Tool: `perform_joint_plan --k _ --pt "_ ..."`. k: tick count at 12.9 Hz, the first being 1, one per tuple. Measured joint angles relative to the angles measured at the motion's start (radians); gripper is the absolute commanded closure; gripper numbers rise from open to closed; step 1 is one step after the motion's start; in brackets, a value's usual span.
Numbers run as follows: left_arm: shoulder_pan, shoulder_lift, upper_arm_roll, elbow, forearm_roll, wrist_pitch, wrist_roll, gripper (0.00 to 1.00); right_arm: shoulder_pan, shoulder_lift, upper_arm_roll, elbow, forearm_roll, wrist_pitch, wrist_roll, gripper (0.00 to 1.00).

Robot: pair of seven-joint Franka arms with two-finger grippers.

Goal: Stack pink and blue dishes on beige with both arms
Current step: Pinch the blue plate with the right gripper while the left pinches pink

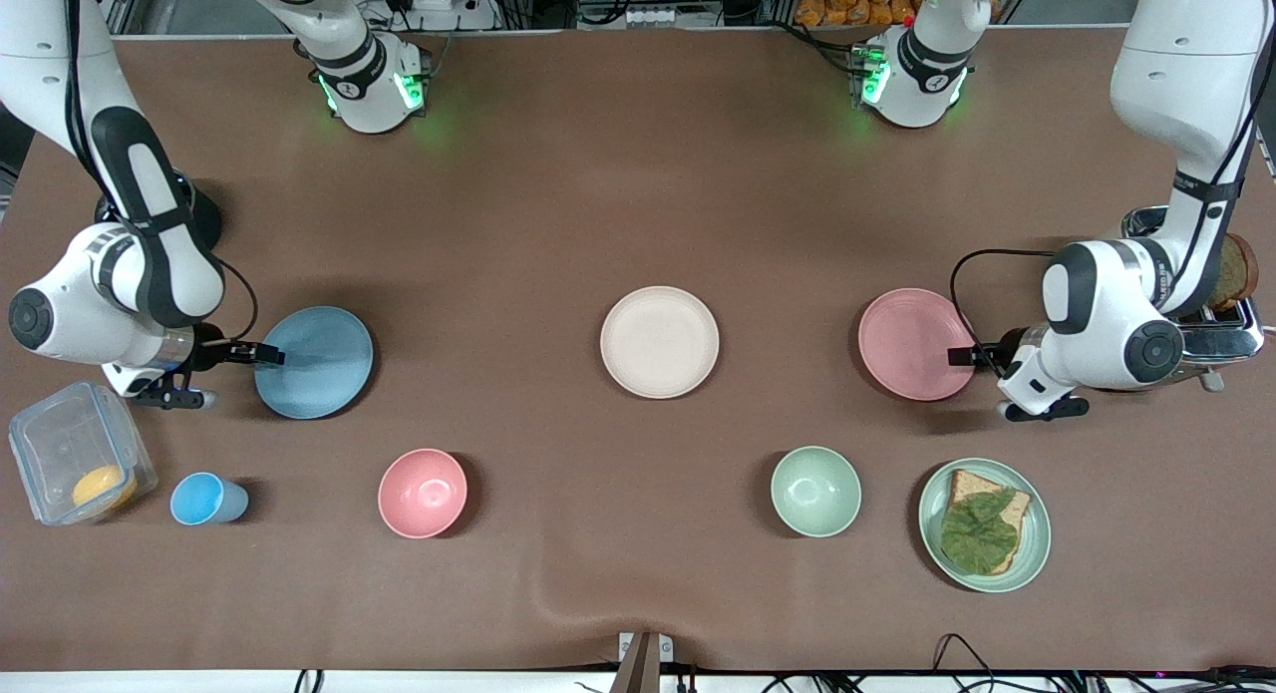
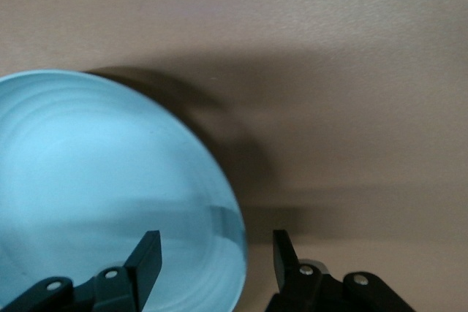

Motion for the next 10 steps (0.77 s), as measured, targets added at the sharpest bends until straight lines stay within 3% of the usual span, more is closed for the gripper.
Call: perform_joint_plan --k 1,2,5,6,8,10 --pt "0.004 0.001 0.0 0.0 0.0 0.0 0.001 0.46 -0.006 0.006 0.0 0.003 0.0 0.002 -0.008 0.33" --pt "0.005 0.001 0.0 0.0 0.0 0.0 0.003 0.58 -0.009 0.011 0.0 0.005 0.001 0.002 -0.014 0.42" --pt "0.004 0.003 -0.002 0.0 -0.003 0.0 0.005 0.82 -0.01 0.034 0.003 0.007 0.001 0.002 -0.019 0.88" --pt "0.004 0.006 -0.002 -0.001 -0.011 0.0 0.006 0.92 -0.01 0.037 0.005 0.008 0.001 0.002 -0.02 0.99" --pt "0.004 0.012 -0.002 -0.001 -0.014 0.0 0.007 1.0 -0.01 0.037 0.007 0.009 0.001 0.001 -0.031 1.0" --pt "0.004 0.009 -0.003 0.004 -0.02 -0.002 0.017 1.0 -0.011 0.033 0.007 0.017 0.003 -0.013 -0.052 1.0"
